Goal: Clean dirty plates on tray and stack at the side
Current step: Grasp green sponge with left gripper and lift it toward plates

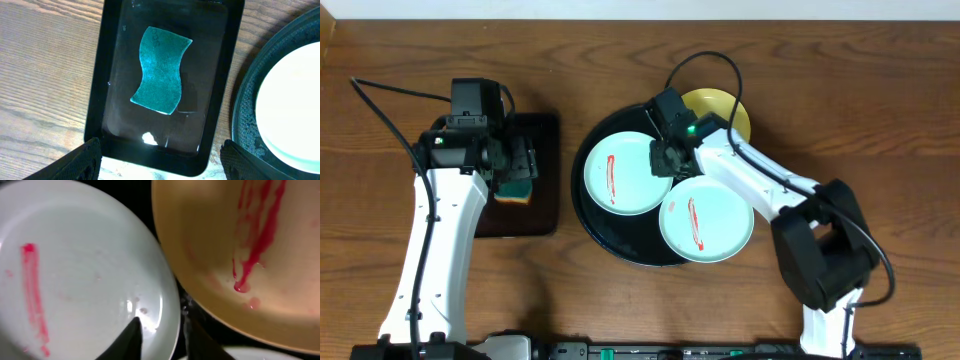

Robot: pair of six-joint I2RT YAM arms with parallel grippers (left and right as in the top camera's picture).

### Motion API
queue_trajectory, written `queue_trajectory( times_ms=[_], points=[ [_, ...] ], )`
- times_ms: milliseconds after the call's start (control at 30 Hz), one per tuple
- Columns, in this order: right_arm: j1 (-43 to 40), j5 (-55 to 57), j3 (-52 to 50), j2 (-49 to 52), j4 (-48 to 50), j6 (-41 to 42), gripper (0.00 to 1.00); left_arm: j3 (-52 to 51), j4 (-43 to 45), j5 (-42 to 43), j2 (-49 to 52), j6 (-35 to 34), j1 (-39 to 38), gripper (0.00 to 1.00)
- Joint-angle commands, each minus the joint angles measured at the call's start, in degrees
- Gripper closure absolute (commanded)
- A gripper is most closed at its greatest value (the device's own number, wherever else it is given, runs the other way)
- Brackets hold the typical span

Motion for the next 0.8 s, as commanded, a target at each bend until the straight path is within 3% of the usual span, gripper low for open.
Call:
queue_trajectory(
  times_ms=[0,233,300,767],
  points=[
    [0.42,0.98,-0.68,3.08,-0.04,-0.33,0.79,1.31,-0.02,-0.79,0.37,-0.74,-0.02,0.23],
    [1.07,1.01,-0.68,4.57,1.14,0.31,0.87,1.09,0.17,-0.79,0.37,-0.74,-0.02,0.23],
    [1.07,1.03,-0.68,4.66,2.19,0.31,0.99,0.35,0.20,-0.74,0.39,0.35,-0.02,0.23],
    [1.29,1.68,-1.03,4.70,4.15,0.26,0.99,-0.46,5.62,-0.76,9.18,3.43,0.00,0.24]
  ],
)
